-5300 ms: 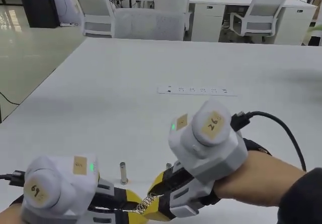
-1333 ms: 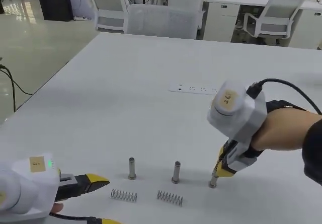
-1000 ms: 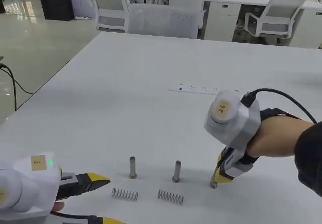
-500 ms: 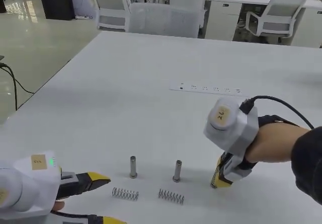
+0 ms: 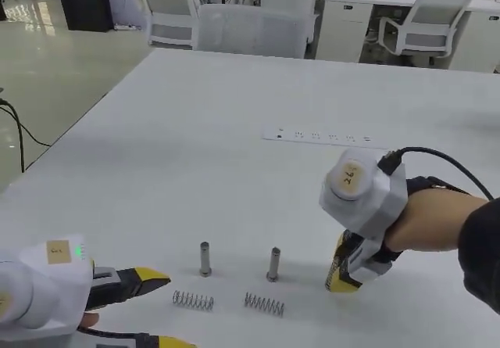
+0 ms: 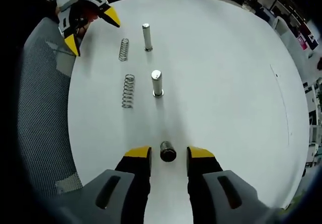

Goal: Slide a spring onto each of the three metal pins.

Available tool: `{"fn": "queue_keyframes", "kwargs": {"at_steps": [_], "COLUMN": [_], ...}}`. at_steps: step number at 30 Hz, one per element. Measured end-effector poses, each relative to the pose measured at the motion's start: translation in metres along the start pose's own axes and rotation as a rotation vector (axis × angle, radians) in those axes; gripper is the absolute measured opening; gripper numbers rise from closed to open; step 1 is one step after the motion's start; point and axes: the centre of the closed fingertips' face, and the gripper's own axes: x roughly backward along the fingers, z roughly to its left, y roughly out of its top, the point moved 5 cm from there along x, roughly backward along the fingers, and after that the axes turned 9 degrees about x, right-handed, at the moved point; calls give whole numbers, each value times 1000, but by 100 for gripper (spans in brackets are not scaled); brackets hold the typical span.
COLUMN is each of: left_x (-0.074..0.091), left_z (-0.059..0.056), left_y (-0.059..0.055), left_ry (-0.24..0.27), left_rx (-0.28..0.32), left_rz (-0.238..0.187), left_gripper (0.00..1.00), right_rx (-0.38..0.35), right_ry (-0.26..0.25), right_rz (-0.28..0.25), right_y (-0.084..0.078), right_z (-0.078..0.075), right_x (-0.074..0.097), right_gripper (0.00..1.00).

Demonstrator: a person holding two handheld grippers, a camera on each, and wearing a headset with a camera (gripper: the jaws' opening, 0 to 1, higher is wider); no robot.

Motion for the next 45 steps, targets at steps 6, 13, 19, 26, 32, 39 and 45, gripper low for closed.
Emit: {"fn": "queue_keyframes", "kwargs": {"at_steps": [6, 13, 19, 26, 32, 39, 45], "left_x": [0, 0, 0, 1, 0, 1, 0], "left_z": [0, 0, -1, -1, -3, -3, -4], "left_y": [0, 0, 0, -1, 0, 2, 2], "left_ry": [-1, -1, -1, -2, -7, -6, -9], "left_rx": [-1, -2, -3, -3, -7, -8, -10], "left_rz": [1, 3, 4, 4, 7, 4, 6], "left_gripper": [50, 50, 49, 49, 48, 47, 47], "right_rx": [5, 22, 34, 49, 68, 78, 83], "right_ry": [-17, -22, -9, 9, 36, 69, 78], "right_rz": [-27, -71, -97, -101, -110, -118, -112], "right_y": [6, 21, 34, 42, 51, 60, 63], "right_z": [-2, 3, 11, 21, 33, 43, 46], "right_x": [6, 12, 11, 9, 3, -8, -17], "right_gripper": [29, 30, 29, 26, 23, 19, 16]}}
